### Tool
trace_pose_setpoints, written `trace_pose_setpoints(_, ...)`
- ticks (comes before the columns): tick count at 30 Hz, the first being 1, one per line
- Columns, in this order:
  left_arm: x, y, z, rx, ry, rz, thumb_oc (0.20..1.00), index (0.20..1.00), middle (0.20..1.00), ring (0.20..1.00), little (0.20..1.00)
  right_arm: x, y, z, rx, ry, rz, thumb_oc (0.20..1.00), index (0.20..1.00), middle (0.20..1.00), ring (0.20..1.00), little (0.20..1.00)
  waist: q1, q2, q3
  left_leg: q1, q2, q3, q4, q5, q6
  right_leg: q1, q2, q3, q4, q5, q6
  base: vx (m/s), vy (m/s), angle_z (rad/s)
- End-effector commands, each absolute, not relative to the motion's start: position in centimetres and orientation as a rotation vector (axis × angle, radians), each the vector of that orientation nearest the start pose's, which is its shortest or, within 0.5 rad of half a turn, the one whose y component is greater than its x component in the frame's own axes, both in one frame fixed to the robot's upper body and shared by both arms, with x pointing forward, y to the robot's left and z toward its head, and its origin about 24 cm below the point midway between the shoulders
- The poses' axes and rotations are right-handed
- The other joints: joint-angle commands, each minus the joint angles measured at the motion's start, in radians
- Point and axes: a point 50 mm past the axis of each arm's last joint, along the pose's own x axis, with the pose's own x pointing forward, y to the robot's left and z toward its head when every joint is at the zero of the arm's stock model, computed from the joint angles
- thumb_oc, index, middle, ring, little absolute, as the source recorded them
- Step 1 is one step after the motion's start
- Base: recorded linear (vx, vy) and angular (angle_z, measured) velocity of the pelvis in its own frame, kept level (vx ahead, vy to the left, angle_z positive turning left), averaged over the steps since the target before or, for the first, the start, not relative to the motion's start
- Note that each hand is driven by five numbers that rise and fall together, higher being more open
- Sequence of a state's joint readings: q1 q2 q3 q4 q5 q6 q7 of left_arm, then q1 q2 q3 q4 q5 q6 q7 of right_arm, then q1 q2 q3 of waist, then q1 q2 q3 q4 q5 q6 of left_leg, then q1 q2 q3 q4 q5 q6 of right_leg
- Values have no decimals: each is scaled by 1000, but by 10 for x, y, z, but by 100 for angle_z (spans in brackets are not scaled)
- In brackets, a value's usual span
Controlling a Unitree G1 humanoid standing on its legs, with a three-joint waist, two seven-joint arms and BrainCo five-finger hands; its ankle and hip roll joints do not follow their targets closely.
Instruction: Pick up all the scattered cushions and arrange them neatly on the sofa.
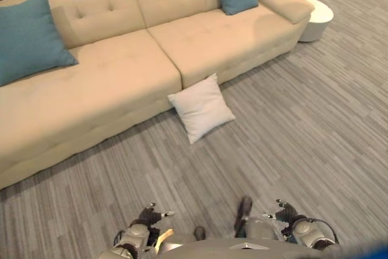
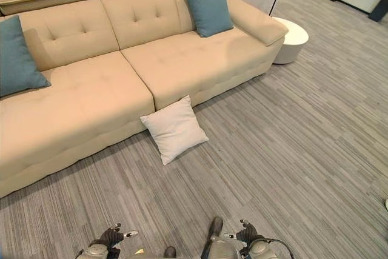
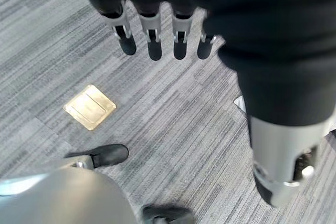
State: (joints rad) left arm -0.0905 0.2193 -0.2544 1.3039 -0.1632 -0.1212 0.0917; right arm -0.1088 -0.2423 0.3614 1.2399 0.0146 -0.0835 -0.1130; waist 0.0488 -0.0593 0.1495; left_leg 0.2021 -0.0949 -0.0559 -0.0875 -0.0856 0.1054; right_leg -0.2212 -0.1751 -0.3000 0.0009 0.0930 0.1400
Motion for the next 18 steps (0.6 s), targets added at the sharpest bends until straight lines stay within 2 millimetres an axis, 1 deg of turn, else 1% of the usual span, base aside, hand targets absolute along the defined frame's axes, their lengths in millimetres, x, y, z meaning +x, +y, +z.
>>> trace_pose_setpoints(1,125,217,-155,298,1070,64,1000,1000,1000,1000,1000,138,-231,-147,-540,1036,66,1000,1000,1000,1000,1000,3,-13,11,-37,29,-25,87,-100,-85,75,26,47,16,-3,1,440,-260,62)
trace_pose_setpoints(2,118,217,-158,290,1092,67,1000,1000,1000,1000,1000,132,-233,-149,-539,1053,66,1000,1000,1000,1000,1000,6,-11,-7,-16,55,-38,105,-125,-105,93,37,41,34,-16,-11,326,-204,58)
trace_pose_setpoints(3,118,217,-158,291,1092,67,1000,1000,1000,1000,1000,132,-232,-149,-538,1053,66,1000,1000,1000,1000,1000,4,-13,-8,-20,52,-41,105,-122,-104,91,34,39,34,-15,-10,315,-226,58)
trace_pose_setpoints(5,111,217,-160,281,1108,69,1000,1000,1000,1000,1000,129,-234,-149,-538,1055,68,1000,1000,1000,1000,1000,5,-10,-21,-27,79,-52,161,-115,-129,121,54,28,37,-44,-33,199,-208,44)
trace_pose_setpoints(7,111,217,-160,278,1108,68,1000,1000,1000,1000,1000,133,-233,-148,-531,1036,63,1000,1000,1000,1000,1000,12,-10,-13,-90,100,-49,311,-50,-165,165,78,26,24,-71,-63,162,-279,10)
trace_pose_setpoints(8,117,214,-158,270,1091,65,1000,1000,1000,1000,1000,139,-234,-145,-526,1011,47,1000,1000,1000,1000,1000,22,-22,12,-188,111,-19,474,13,-177,203,80,18,6,-90,-85,79,-221,12)
trace_pose_setpoints(9,117,214,-158,270,1091,65,1000,1000,1000,1000,1000,139,-234,-145,-526,1011,47,1000,1000,1000,1000,1000,21,-20,11,-193,112,-20,481,10,-177,201,81,17,6,-89,-85,87,-279,14)
trace_pose_setpoints(10,122,213,-157,263,1074,71,1000,1000,1000,1000,1000,143,-237,-143,-524,1000,34,1000,1000,1000,1000,1000,29,-34,29,-265,137,40,577,26,-166,242,88,9,-16,-113,-108,56,-144,15)
trace_pose_setpoints(11,122,213,-157,263,1074,71,1000,1000,1000,1000,1000,143,-237,-143,-524,1000,34,1000,1000,1000,1000,1000,29,-33,29,-268,138,39,581,24,-167,242,89,8,-16,-113,-108,135,-223,17)
trace_pose_setpoints(12,125,210,-156,260,1064,67,1000,1000,1000,1000,1000,142,-240,-142,-520,1005,19,1000,1000,1000,1000,1000,35,-38,38,-313,138,82,569,4,-155,269,91,-4,-33,-127,-110,76,-75,21)
trace_pose_setpoints(13,125,210,-157,260,1064,67,1000,1000,1000,1000,1000,142,-240,-142,-520,1005,19,1000,1000,1000,1000,1000,36,-37,38,-313,138,82,572,2,-155,270,91,-4,-34,-127,-110,208,-118,26)
trace_pose_setpoints(14,126,209,-157,268,1061,58,1000,1000,1000,1000,1000,140,-243,-143,-528,1011,14,1000,1000,1000,1000,1000,42,-42,35,-353,105,127,475,-45,-134,290,91,-17,-44,-143,-103,137,-38,30)
trace_pose_setpoints(15,125,209,-157,268,1061,58,1000,1000,1000,1000,1000,140,-243,-143,-528,1011,14,1000,1000,1000,1000,1000,44,-42,37,-349,105,130,474,-47,-133,293,91,-15,-45,-144,-102,193,-43,43)
trace_pose_setpoints(16,125,209,-157,269,1059,58,1000,1000,1000,1000,1000,139,-243,-143,-529,1011,13,1000,1000,1000,1000,1000,48,-40,33,-357,84,141,418,-47,-126,298,98,-17,-45,-152,-99,189,1,34)
trace_pose_setpoints(17,125,208,-157,270,1058,55,1000,1000,1000,1000,1000,139,-242,-143,-537,1008,18,1000,1000,1000,1000,1000,58,-28,27,-383,58,154,318,2,-122,316,124,-11,-48,-172,-97,266,6,14)
trace_pose_setpoints(18,124,208,-157,274,1058,49,1000,1000,1000,1000,1000,137,-242,-144,-540,1012,26,1000,1000,1000,1000,1000,64,-20,24,-389,56,167,264,40,-124,331,139,-7,-48,-186,-99,269,12,15)
